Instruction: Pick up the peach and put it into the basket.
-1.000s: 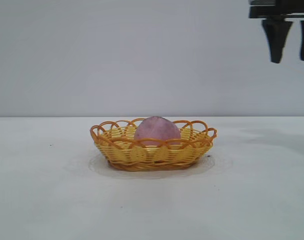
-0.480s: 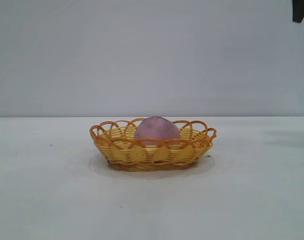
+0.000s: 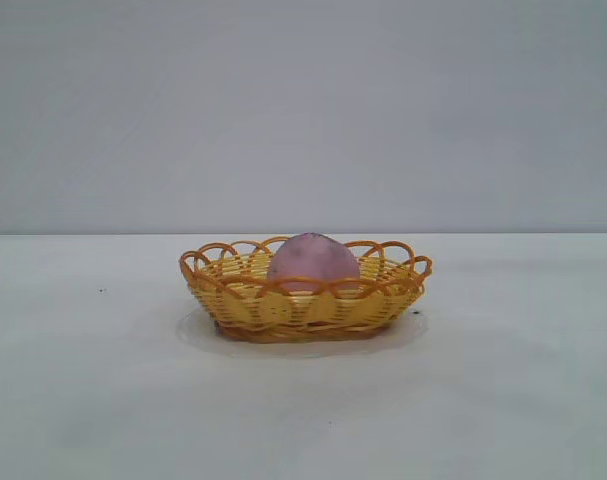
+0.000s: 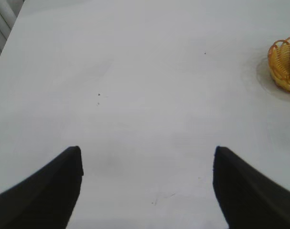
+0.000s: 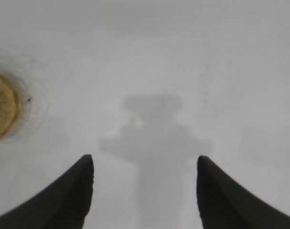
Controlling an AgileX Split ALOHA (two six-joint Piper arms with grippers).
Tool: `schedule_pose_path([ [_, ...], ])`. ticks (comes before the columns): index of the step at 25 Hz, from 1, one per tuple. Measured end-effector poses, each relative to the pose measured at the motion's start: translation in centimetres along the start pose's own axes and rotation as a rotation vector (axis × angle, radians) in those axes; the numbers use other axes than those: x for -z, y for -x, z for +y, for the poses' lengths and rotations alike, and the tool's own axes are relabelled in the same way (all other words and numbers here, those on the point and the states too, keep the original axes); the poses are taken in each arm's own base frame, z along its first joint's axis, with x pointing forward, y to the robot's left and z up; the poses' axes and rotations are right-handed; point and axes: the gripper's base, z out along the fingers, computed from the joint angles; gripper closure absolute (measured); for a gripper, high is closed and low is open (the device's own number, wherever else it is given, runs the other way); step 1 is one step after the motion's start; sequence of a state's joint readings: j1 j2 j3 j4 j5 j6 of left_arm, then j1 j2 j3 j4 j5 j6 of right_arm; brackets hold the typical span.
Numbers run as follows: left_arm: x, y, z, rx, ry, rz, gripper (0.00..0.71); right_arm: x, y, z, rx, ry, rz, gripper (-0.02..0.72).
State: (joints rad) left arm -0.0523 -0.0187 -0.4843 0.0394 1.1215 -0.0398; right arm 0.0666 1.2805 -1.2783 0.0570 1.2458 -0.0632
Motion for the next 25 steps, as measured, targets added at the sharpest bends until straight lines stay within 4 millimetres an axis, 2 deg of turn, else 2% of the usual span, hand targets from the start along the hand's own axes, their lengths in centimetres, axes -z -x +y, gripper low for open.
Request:
schedule_pose_path([
  [5, 0.0, 0.0, 0.0, 0.0, 0.0, 0.0, 0.211, 2.6, -5.9, 0.3, 0.008, -0.016, -0.063, 0.297],
  [12, 0.0, 0.0, 0.0, 0.0, 0.0, 0.0, 0.211, 4.2, -14.8, 0.7, 0.016, -0.03, -0.186, 0.297],
  [16, 0.0, 0.0, 0.0, 0.0, 0.0, 0.0, 0.211, 4.0, -19.6, 0.9, 0.02, -0.034, -0.275, 0.297],
  [19, 0.0, 0.0, 0.0, 0.0, 0.0, 0.0, 0.211, 3.2, -22.5, 1.0, 0.02, -0.036, -0.331, 0.297],
  [25, 0.0, 0.0, 0.0, 0.0, 0.0, 0.0, 0.211, 1.7, -25.9, 1.1, 0.023, -0.038, -0.422, 0.297],
])
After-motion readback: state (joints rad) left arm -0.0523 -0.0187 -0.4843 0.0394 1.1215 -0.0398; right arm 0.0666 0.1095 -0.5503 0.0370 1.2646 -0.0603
